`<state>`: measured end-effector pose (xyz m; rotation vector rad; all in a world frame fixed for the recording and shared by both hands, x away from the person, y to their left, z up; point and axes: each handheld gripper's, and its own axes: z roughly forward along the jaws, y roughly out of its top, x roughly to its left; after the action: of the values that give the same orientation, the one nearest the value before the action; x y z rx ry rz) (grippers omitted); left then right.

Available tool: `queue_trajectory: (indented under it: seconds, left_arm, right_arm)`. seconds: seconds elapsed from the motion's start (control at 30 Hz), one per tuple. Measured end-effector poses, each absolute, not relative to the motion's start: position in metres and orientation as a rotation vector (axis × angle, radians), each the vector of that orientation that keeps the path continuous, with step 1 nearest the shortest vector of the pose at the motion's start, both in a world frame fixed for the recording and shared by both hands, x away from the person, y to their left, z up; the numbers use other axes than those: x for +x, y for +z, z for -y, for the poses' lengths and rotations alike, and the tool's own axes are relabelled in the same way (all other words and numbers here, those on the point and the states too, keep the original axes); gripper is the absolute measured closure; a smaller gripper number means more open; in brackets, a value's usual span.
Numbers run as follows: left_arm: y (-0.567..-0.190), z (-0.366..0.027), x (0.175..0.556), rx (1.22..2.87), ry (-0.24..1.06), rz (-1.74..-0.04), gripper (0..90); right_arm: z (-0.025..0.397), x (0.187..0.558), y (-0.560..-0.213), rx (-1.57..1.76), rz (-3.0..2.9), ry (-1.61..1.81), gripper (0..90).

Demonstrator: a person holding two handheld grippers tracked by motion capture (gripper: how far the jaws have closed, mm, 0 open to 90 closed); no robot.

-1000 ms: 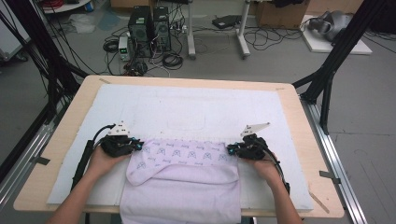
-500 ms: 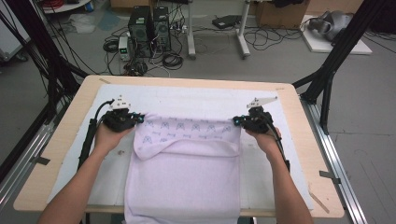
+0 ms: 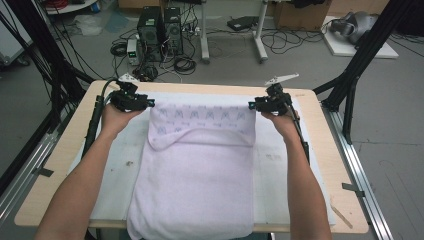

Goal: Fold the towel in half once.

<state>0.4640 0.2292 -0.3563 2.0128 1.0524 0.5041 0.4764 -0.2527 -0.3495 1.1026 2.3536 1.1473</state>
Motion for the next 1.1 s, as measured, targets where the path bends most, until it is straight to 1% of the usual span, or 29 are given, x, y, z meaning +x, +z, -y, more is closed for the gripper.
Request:
queue_trajectory:
  seconds: [0.03,0.1,0.2,0.4,0.5,0.57,0.73,0.83,0.93,1.1]
  left_arm:
    - [-0.363,-0.233,0.46,2.008,0.492,-1.046,57.6]
    - [-0.371,-0.238,0.453,2.004,0.483,-1.052,56.3]
    - [-0.38,-0.241,0.442,2.012,0.473,-1.035,54.9]
    - [-0.389,-0.234,0.419,2.029,0.438,-0.946,52.5]
    - [-0.398,-0.227,0.409,2.061,0.381,-0.918,52.3]
    - [-0.404,-0.222,0.401,2.078,0.381,-0.879,51.3]
    - [-0.418,-0.216,0.389,2.105,0.318,-0.842,50.9]
    - [-0.424,-0.214,0.385,2.134,0.277,-0.811,54.8]
    - [-0.429,-0.213,0.383,2.16,0.278,-0.799,59.0]
    - [-0.435,-0.213,0.383,2.183,0.288,-0.803,70.6]
  right_arm:
    - [0.253,0.475,-0.355,1.099,-2.363,1.143,56.7]
    - [0.251,0.47,-0.371,1.145,-2.416,1.122,49.9]
    - [0.249,0.457,-0.384,1.106,-2.42,1.123,50.7]
    - [0.247,0.433,-0.396,1.054,-2.468,1.185,50.3]
    - [0.247,0.421,-0.403,1.045,-2.477,1.21,50.2]
    - [0.247,0.414,-0.407,1.042,-2.472,1.228,50.2]
    - [0.247,0.404,-0.418,1.038,-2.493,1.236,50.0]
    - [0.247,0.4,-0.421,1.032,-2.494,1.238,51.4]
    - [0.246,0.397,-0.421,1.03,-2.492,1.263,52.2]
    - [0.244,0.388,-0.415,0.987,-2.489,1.304,52.2]
